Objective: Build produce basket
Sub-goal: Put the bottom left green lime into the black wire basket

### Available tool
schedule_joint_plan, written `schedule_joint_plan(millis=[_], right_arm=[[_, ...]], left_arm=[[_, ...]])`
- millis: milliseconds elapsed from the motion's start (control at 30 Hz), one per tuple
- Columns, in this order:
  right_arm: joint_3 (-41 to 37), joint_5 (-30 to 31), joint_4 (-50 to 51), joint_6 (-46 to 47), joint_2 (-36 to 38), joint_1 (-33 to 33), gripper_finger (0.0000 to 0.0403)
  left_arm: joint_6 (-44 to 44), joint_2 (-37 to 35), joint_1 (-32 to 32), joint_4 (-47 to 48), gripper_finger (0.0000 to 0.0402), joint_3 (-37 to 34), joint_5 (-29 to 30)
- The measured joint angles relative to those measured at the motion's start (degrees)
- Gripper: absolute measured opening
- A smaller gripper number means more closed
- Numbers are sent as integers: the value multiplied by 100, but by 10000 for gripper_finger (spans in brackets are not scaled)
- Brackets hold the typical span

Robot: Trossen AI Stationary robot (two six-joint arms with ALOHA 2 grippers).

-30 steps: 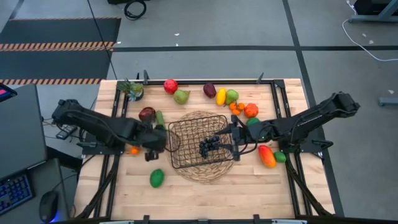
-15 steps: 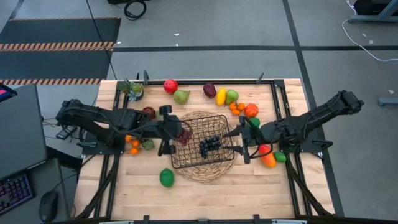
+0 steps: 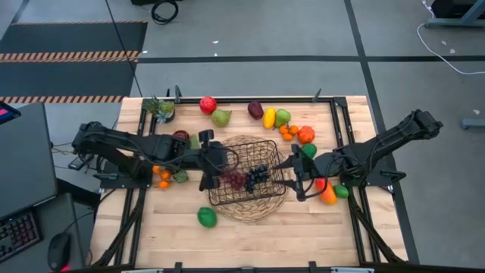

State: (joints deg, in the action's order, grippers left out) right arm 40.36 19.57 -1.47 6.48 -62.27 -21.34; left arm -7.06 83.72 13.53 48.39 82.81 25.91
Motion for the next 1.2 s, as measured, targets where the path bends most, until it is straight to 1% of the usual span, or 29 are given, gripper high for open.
schedule_joint_plan(millis=[100, 167, 233, 333, 400, 500, 600, 733, 833, 1000, 1200], right_arm=[[0, 0, -25, -46, -150, -63, 223], [2, -9, 24, -50, -286, -111, 229], [2, -11, 6, -54, -435, -156, 239], [2, -11, -10, -43, -624, -181, 257], [2, -11, -8, -8, -727, -181, 270], [2, -8, -48, 79, -847, -181, 289], [2, -7, -126, 85, -929, -181, 306], [2, -17, -303, 88, -991, -181, 318], [2, -117, -359, 90, -989, -179, 323], [2, -320, -245, 184, -989, -199, 325], [2, -427, -25, 531, -987, -299, 325]], left_arm=[[-308, -64, 170, 339, 235, -5, -253], [-457, -68, 381, 577, 246, -3, -374], [-567, -45, 677, 874, 252, -5, -457], [-612, 30, 1187, 1057, 256, -6, -481], [-818, 53, 1532, 1056, 256, -9, -483], [-1528, 105, 2019, 1065, 257, -5, -488], [-2379, 180, 2512, 1314, 258, -5, -479], [-3164, 490, 3020, 1679, 268, -11, -492], [-3209, 841, 3115, 1614, 283, -5, -453], [-3112, 1527, 3079, 1727, 310, -9, -33], [-3246, 2222, 2966, 1867, 316, -9, -110]])
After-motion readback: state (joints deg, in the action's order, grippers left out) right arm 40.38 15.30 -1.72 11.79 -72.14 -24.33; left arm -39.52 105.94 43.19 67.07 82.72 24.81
